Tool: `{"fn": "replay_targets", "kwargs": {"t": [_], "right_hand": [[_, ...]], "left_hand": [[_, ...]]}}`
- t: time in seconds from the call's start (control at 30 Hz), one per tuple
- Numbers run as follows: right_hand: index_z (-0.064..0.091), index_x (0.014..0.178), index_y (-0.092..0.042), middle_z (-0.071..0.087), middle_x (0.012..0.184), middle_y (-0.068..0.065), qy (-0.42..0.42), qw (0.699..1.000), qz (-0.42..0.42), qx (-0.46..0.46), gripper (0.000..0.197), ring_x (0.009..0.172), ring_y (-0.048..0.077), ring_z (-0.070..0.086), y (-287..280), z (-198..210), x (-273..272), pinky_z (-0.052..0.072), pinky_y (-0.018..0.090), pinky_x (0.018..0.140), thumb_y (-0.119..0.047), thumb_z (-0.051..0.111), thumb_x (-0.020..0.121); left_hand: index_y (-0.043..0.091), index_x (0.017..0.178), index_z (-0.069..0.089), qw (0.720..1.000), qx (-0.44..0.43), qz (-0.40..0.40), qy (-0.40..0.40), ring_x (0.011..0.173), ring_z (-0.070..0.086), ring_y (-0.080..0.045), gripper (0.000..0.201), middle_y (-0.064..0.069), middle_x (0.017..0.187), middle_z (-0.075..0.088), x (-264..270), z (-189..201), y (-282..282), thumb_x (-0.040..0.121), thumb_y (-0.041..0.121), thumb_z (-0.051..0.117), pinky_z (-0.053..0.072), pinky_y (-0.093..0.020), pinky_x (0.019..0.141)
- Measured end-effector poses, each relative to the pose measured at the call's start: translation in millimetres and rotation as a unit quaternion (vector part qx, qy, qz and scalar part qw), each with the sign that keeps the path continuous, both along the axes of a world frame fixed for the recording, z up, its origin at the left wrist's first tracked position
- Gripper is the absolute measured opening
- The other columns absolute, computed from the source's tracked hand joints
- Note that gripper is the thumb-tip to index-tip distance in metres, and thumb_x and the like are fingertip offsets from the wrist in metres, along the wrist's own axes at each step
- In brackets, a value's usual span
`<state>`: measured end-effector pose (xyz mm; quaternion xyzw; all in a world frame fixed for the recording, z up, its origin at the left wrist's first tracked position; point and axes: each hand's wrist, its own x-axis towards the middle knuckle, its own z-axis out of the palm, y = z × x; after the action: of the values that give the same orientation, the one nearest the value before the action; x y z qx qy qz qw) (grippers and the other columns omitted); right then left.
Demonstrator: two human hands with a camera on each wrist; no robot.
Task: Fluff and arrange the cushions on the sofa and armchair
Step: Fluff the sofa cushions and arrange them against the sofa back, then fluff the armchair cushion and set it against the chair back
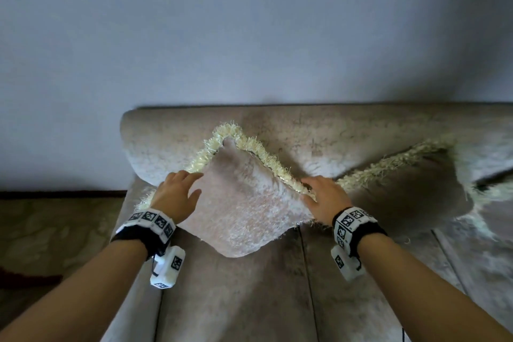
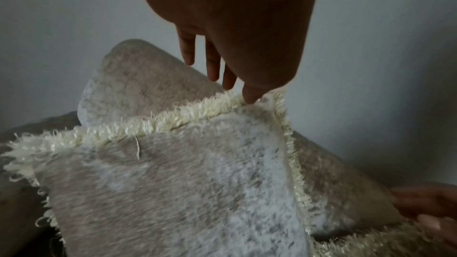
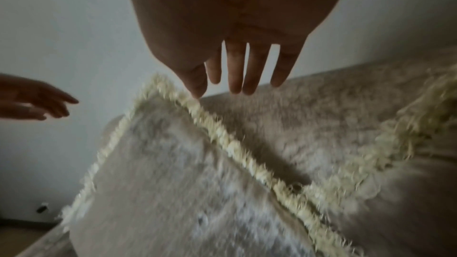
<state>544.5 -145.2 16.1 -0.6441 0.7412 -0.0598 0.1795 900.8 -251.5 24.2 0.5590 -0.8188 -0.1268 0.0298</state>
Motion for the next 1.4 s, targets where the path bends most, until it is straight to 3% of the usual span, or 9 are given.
{"fn": "replay_targets", "kwargs": {"t": [0.1,0.3,0.5,0.63,0.87,1.1,1.2,1.4], "right_hand": [[0.055,0.127,-0.023,0.058,0.126,-0.001,-0.019,1.000,0.006,-0.012,0.035,0.114,0.018,0.054,1.8,35.1,-7.0,0.046,0.037,0.096,-0.037,0.050,0.095],[0.056,0.127,-0.024,0.059,0.125,-0.002,-0.015,0.996,0.072,-0.059,0.035,0.110,0.015,0.055,-13.9,95.6,17.1,0.048,0.036,0.093,-0.041,0.048,0.097],[0.058,0.124,-0.027,0.064,0.117,-0.005,-0.030,0.988,0.110,-0.106,0.034,0.102,0.015,0.060,-7.9,141.5,76.3,0.051,0.036,0.087,-0.041,0.054,0.093],[0.059,0.123,-0.025,0.062,0.118,-0.004,-0.033,0.978,0.158,-0.133,0.033,0.102,0.013,0.060,-3.1,173.1,134.2,0.050,0.036,0.090,-0.036,0.057,0.092],[0.057,0.126,-0.027,0.061,0.114,-0.007,-0.052,0.960,0.225,-0.160,0.036,0.098,0.012,0.061,24.0,204.0,291.2,0.051,0.033,0.085,-0.036,0.060,0.091],[0.060,0.119,-0.028,0.061,0.108,-0.009,-0.071,0.927,0.340,-0.142,0.031,0.087,0.010,0.061,62.1,196.1,482.9,0.052,0.035,0.082,-0.036,0.062,0.088],[0.061,0.118,-0.027,0.061,0.109,-0.007,-0.066,0.904,0.403,-0.128,0.032,0.086,0.011,0.061,72.4,194.1,565.6,0.051,0.034,0.080,-0.036,0.063,0.088],[0.062,0.115,-0.028,0.057,0.098,-0.011,-0.066,0.832,0.536,-0.129,0.028,0.086,0.011,0.058,99.2,195.4,739.3,0.049,0.031,0.079,-0.037,0.063,0.088]], "left_hand": [[0.036,0.140,0.039,1.000,0.017,0.000,-0.019,0.122,0.042,-0.020,0.046,0.004,0.134,0.049,13.5,35.0,17.2,0.095,0.040,0.046,0.040,-0.040,0.100],[0.037,0.141,0.037,0.999,-0.017,0.032,-0.035,0.122,0.042,-0.020,0.046,0.003,0.132,0.050,54.8,103.5,41.7,0.095,0.041,0.046,0.040,-0.041,0.100],[0.037,0.139,0.040,0.995,-0.060,0.082,-0.003,0.116,0.046,-0.018,0.044,0.004,0.125,0.055,106.2,150.0,75.0,0.095,0.039,0.047,0.042,-0.038,0.097],[0.035,0.137,0.044,0.990,-0.077,0.113,0.025,0.115,0.048,-0.017,0.041,0.004,0.121,0.056,157.0,170.9,107.5,0.096,0.039,0.047,0.043,-0.036,0.095],[0.034,0.132,0.049,0.976,-0.102,0.187,0.042,0.113,0.050,-0.020,0.040,0.003,0.117,0.057,298.5,183.8,193.4,0.093,0.039,0.050,0.044,-0.043,0.097],[0.035,0.131,0.049,0.943,-0.109,0.312,0.024,0.115,0.049,-0.024,0.040,0.002,0.118,0.056,452.0,172.0,319.4,0.091,0.044,0.048,0.045,-0.045,0.095],[0.037,0.131,0.048,0.921,-0.109,0.374,0.031,0.115,0.048,-0.023,0.039,0.003,0.119,0.055,508.5,166.6,373.5,0.092,0.044,0.048,0.046,-0.044,0.093],[0.037,0.134,0.045,0.846,-0.118,0.517,0.047,0.114,0.047,-0.018,0.040,0.006,0.117,0.053,601.7,155.5,482.9,0.094,0.044,0.046,0.050,-0.041,0.089]]}}
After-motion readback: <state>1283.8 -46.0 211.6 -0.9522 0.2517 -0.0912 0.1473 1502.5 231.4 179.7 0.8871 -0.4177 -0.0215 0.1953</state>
